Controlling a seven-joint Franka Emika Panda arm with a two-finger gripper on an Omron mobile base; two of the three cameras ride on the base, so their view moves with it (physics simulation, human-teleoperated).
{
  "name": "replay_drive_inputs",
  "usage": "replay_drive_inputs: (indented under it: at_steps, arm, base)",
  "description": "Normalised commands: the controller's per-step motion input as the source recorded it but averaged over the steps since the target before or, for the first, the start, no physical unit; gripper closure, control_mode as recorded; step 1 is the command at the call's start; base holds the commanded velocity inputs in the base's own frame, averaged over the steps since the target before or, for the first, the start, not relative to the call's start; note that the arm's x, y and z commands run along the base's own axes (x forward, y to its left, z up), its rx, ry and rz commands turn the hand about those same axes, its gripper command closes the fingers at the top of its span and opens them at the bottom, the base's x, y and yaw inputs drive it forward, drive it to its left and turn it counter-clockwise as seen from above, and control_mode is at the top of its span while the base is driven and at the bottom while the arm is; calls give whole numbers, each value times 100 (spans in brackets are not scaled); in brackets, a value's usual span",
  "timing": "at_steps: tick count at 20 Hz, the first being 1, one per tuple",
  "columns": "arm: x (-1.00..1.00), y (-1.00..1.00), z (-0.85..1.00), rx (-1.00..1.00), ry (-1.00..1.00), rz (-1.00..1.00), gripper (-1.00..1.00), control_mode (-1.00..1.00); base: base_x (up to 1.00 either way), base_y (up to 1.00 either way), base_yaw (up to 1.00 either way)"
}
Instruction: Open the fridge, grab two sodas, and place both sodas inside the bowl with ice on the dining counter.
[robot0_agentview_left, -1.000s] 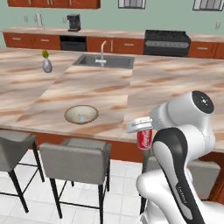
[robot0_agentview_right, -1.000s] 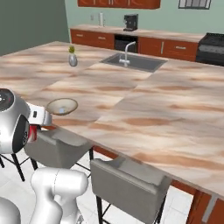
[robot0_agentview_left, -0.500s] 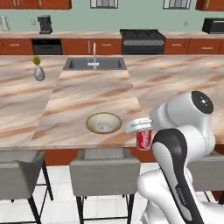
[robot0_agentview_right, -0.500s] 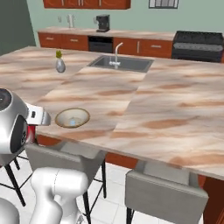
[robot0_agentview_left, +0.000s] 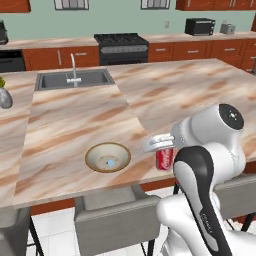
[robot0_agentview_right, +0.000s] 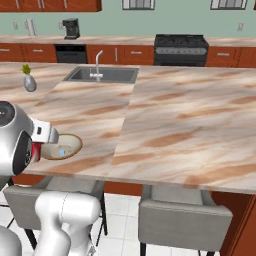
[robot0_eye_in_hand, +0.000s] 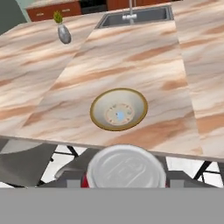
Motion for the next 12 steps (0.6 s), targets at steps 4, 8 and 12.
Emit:
replay_drive_inputs:
  at_steps: [4,8,12]
  arm:
    - [87,31,0,-3,17,-22,100,-100]
    - [86,28,-7,-10,23,-2,100,-100]
    - [67,17,-30,-9,14,34,100,-100]
  base:
    - [0,0,0]
    - [0,0,0]
    - [0,0,0]
